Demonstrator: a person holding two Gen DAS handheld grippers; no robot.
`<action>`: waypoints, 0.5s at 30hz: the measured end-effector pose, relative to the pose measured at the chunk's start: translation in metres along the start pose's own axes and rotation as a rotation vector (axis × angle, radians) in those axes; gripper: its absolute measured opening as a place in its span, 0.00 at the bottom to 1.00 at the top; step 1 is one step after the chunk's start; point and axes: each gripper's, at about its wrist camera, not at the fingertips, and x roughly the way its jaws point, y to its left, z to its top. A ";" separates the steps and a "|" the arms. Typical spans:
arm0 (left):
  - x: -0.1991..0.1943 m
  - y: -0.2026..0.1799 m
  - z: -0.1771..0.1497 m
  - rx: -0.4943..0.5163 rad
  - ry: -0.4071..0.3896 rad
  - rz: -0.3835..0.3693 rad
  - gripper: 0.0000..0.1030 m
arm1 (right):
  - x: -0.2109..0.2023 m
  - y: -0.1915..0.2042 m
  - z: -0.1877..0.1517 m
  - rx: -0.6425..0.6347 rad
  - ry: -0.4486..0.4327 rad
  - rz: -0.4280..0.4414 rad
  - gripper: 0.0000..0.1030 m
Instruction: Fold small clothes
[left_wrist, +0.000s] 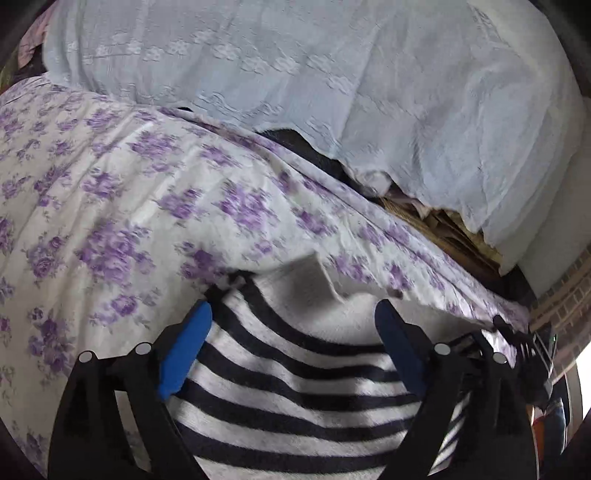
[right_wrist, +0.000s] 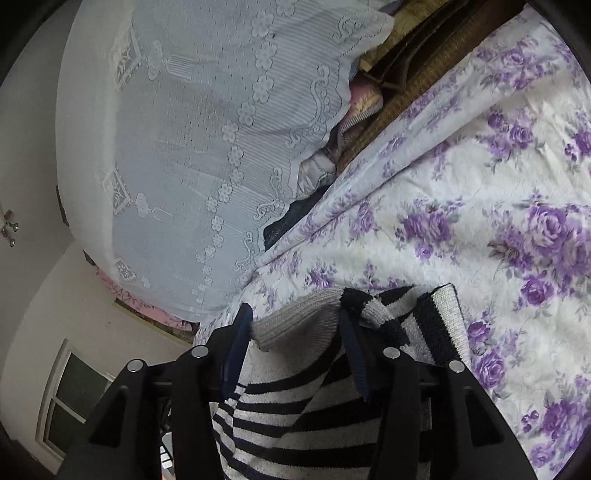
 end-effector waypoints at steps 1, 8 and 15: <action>0.003 -0.009 -0.003 0.027 0.022 -0.010 0.85 | -0.001 0.001 0.000 -0.020 -0.011 -0.031 0.47; 0.029 -0.070 -0.032 0.267 0.068 0.096 0.89 | -0.013 -0.034 0.012 0.132 -0.095 -0.060 0.60; 0.042 -0.073 -0.029 0.232 0.118 0.061 0.89 | 0.032 0.058 -0.031 -0.223 0.161 0.070 0.68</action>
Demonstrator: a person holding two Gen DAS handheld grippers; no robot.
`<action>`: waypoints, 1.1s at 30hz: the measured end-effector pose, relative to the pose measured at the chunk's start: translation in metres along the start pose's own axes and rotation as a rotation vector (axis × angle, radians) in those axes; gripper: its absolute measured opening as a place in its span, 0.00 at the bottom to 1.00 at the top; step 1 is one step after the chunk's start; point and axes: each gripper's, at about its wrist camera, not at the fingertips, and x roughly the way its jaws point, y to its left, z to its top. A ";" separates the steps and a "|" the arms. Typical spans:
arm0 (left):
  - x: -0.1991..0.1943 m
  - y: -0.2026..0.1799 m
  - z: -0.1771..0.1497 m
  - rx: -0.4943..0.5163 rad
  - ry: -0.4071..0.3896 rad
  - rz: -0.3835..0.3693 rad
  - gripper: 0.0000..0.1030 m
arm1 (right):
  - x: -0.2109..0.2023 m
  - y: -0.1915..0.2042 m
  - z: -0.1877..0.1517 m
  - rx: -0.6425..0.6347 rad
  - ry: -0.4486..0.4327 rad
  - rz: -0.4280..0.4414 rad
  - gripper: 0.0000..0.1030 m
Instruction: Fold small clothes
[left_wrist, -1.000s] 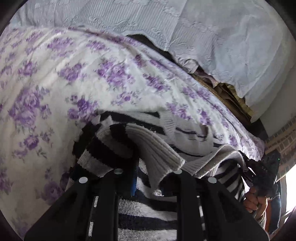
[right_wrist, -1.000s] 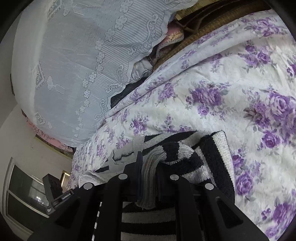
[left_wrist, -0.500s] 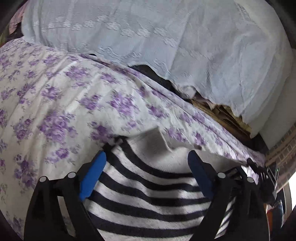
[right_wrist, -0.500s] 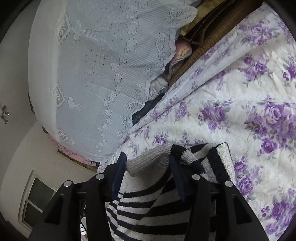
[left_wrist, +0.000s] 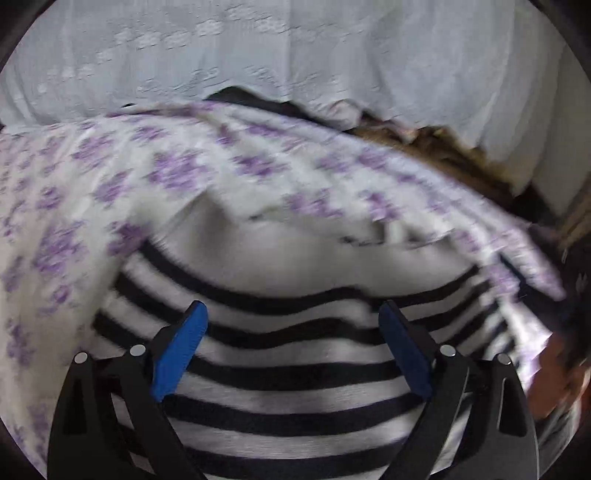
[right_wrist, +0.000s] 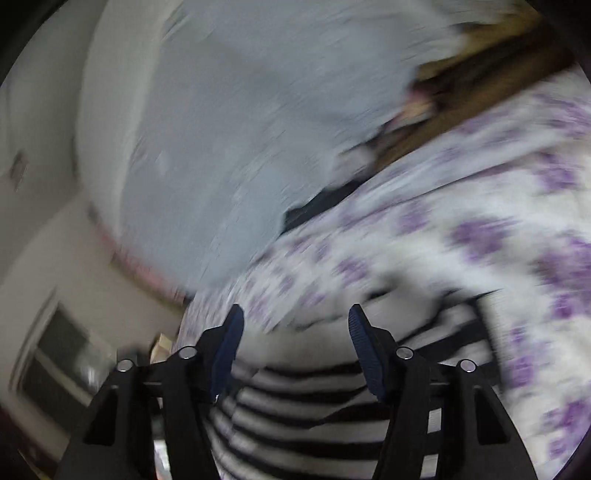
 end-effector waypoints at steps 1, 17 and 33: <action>-0.001 -0.005 0.003 0.027 -0.022 0.011 0.90 | 0.013 0.002 -0.004 0.006 0.038 0.001 0.72; 0.003 0.038 0.010 -0.009 -0.030 0.263 0.95 | -0.013 -0.042 0.008 0.058 -0.117 -0.232 0.54; 0.011 -0.010 -0.027 0.132 0.044 0.218 0.96 | 0.014 0.006 -0.032 -0.156 0.010 -0.303 0.61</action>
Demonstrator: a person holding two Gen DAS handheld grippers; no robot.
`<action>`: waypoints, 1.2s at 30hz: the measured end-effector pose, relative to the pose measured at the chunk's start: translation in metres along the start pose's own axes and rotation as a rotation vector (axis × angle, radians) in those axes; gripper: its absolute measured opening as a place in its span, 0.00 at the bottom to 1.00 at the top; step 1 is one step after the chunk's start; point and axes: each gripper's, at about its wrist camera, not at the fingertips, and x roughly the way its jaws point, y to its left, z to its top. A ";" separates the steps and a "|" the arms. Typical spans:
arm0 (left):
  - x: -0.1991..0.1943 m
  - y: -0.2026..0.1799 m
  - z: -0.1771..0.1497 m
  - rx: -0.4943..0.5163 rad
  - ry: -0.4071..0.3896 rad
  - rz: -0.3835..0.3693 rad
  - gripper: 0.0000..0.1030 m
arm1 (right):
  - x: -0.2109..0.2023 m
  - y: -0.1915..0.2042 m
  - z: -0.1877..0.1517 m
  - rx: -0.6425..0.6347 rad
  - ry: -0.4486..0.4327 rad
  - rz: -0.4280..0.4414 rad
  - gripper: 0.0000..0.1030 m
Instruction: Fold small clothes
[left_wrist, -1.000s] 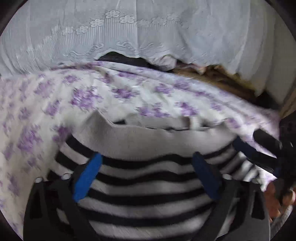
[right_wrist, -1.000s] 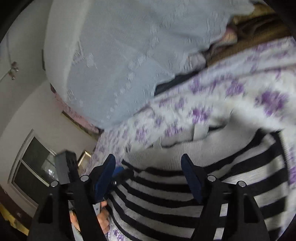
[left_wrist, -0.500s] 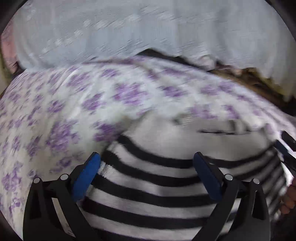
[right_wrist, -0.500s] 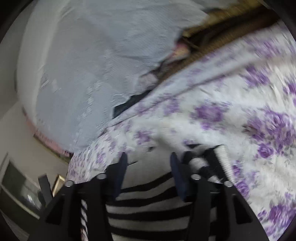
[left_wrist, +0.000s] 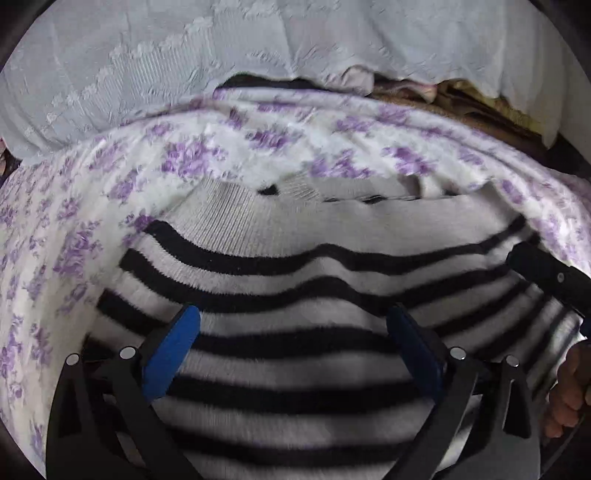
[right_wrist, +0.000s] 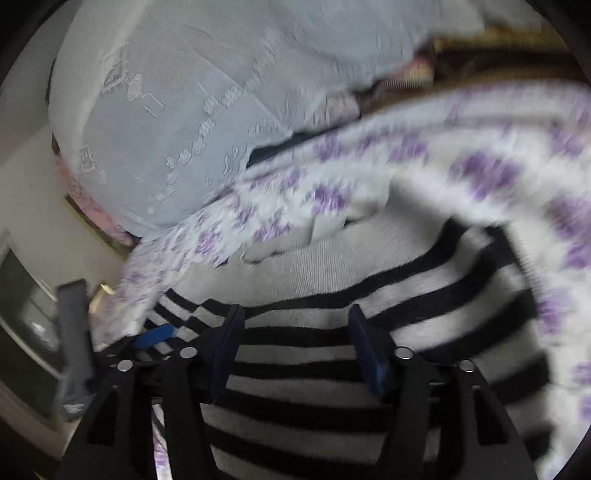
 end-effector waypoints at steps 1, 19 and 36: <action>-0.010 -0.003 -0.004 0.015 -0.023 0.014 0.96 | -0.009 0.008 -0.003 -0.032 -0.020 -0.005 0.62; -0.043 -0.014 -0.059 -0.015 -0.033 0.144 0.96 | -0.052 0.030 -0.074 -0.220 -0.005 -0.363 0.77; -0.057 -0.010 -0.070 -0.018 -0.040 0.169 0.96 | -0.058 0.040 -0.089 -0.226 0.030 -0.319 0.83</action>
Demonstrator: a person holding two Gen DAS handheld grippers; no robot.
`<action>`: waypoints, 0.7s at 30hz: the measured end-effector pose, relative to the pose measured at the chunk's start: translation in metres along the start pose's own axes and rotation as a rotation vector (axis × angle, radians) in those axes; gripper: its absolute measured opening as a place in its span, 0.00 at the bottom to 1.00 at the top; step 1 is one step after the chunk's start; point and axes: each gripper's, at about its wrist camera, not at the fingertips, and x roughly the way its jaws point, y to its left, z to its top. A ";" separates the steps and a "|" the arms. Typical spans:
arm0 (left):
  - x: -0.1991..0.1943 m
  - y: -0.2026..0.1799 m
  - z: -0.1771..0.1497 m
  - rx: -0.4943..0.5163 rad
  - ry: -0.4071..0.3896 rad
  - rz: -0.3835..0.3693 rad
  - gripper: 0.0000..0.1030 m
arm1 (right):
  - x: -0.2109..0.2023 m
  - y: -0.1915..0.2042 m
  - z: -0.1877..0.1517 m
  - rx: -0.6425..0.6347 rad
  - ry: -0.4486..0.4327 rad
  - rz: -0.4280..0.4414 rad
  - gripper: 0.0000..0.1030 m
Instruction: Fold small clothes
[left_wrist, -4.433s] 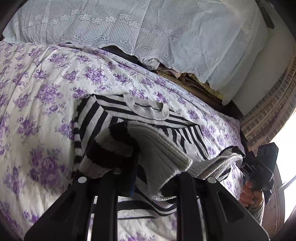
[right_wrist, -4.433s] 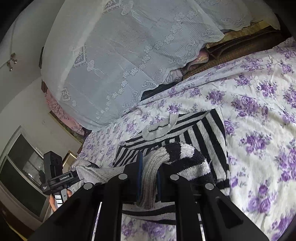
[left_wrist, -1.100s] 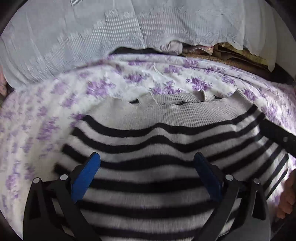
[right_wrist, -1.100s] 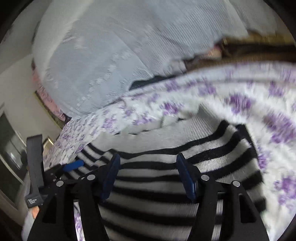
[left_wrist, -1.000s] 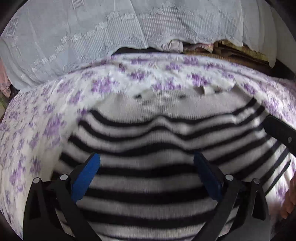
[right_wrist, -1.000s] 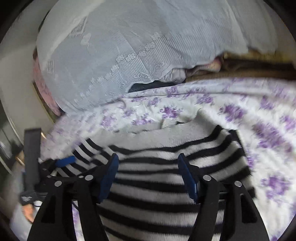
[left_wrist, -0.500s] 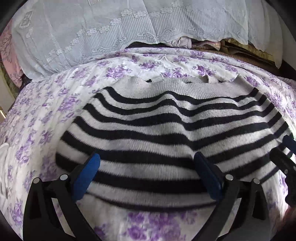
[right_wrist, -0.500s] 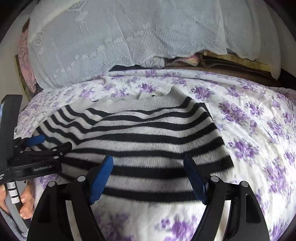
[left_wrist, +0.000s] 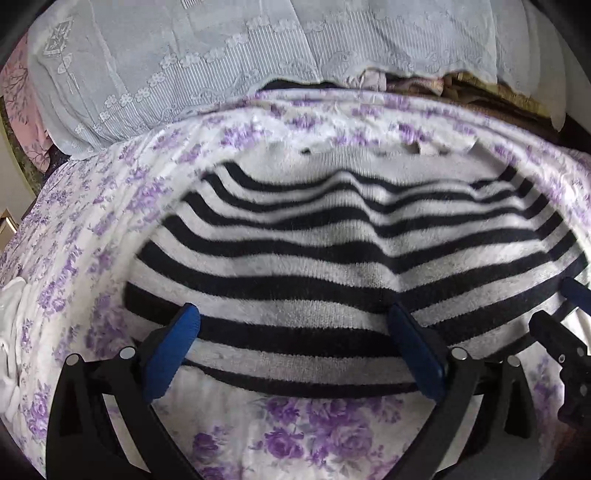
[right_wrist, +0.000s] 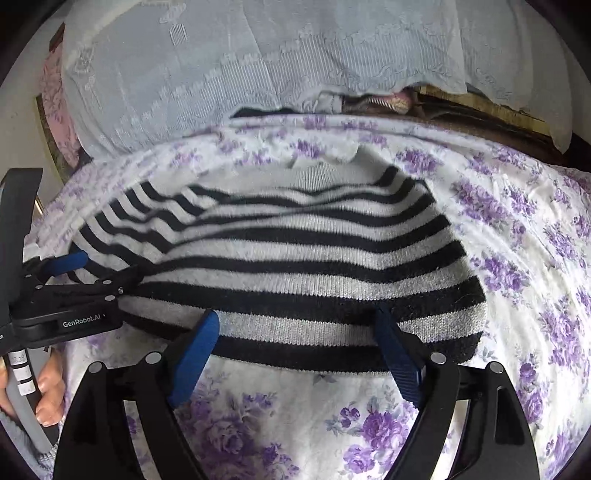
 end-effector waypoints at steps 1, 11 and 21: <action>-0.005 0.005 0.003 -0.011 -0.021 0.002 0.96 | -0.003 -0.001 0.003 0.007 -0.020 0.003 0.83; 0.051 0.081 0.012 -0.254 0.137 0.018 0.96 | 0.044 -0.019 0.031 0.082 0.054 -0.018 0.84; 0.014 0.074 0.020 -0.215 -0.008 0.082 0.96 | 0.013 -0.030 0.025 0.119 -0.067 0.006 0.85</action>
